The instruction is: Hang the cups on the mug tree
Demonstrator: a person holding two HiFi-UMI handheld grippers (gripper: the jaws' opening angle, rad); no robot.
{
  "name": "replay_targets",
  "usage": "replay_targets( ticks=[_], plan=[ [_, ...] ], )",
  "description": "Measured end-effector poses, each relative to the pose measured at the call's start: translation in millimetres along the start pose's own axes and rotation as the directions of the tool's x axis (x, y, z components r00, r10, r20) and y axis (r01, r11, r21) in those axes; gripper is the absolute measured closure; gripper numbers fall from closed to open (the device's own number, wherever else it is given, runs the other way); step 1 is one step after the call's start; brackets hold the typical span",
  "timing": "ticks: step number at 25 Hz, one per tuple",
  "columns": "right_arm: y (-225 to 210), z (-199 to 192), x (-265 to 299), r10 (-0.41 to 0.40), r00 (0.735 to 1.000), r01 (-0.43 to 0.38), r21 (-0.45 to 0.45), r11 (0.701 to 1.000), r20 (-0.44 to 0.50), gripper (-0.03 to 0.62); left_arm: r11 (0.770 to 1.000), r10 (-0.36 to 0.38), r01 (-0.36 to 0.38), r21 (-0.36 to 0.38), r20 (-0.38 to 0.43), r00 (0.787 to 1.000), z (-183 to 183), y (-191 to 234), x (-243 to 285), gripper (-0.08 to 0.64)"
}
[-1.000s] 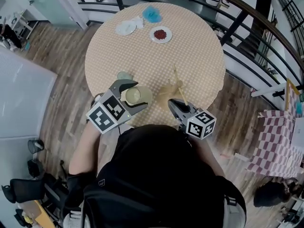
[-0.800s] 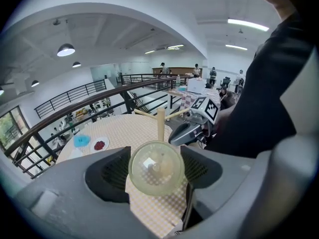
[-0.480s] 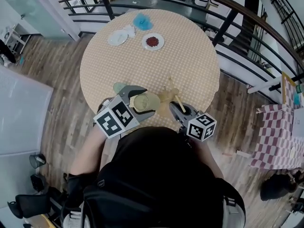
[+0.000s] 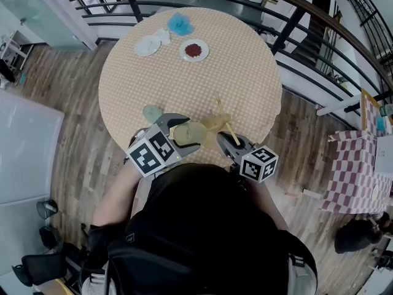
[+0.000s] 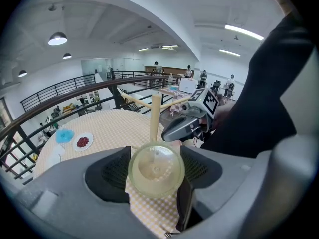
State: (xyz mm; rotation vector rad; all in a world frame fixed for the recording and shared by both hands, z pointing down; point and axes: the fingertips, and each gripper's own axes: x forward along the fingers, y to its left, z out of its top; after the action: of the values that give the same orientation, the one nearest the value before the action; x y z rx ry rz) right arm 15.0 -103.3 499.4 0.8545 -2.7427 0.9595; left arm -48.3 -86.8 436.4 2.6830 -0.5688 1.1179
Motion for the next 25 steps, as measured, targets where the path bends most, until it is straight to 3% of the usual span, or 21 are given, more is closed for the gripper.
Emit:
replay_targets(
  ticks=[25],
  plan=[
    [-2, -18, -20, -0.085, 0.996, 0.085, 0.022, 0.996, -0.010, 0.577, 0.999, -0.046, 0.046, -0.015, 0.013, 0.999, -13, 0, 33, 0.256]
  ],
)
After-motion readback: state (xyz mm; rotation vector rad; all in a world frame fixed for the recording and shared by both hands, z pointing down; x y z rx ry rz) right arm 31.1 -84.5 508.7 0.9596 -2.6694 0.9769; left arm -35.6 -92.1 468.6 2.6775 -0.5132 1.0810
